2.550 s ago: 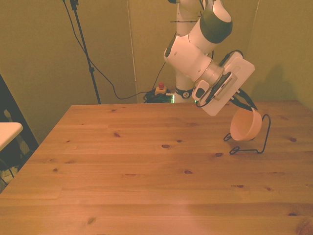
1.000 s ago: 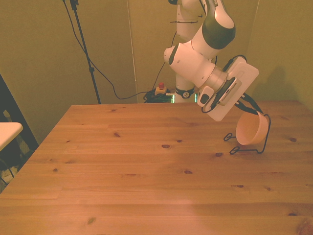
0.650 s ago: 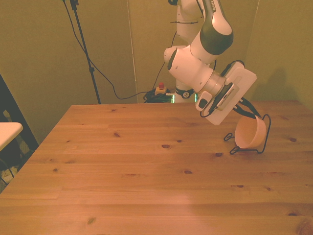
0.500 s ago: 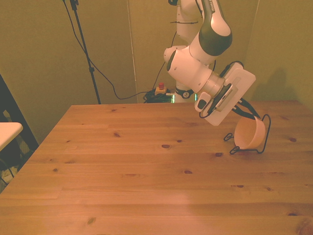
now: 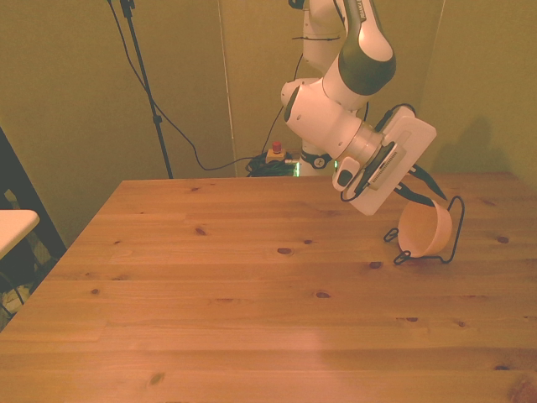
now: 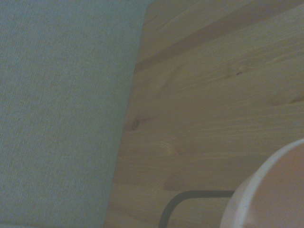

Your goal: Load the bowl

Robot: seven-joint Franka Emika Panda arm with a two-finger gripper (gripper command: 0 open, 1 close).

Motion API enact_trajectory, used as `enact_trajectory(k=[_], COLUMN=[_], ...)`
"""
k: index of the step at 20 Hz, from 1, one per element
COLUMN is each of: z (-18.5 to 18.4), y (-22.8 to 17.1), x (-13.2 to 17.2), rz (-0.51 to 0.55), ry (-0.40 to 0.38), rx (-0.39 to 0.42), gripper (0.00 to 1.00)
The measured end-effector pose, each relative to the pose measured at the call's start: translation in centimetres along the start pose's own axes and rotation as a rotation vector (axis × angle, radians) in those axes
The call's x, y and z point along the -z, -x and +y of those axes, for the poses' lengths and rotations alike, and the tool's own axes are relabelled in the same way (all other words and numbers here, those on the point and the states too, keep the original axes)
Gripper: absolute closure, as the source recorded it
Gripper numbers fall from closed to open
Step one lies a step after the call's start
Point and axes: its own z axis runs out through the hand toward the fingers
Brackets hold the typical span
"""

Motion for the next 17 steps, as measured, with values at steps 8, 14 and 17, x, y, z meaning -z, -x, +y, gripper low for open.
enact_trajectory(k=[8,14,17], z=[-0.8,1.4,3.5], y=[2.0,6.5,9.7], x=[3.8,9.0,10.3], rz=[0.042,0.151,0.216], ry=[-0.041,0.018,0.074], rx=[0.024,0.014,-0.004], gripper=[0.00,0.00,0.00])
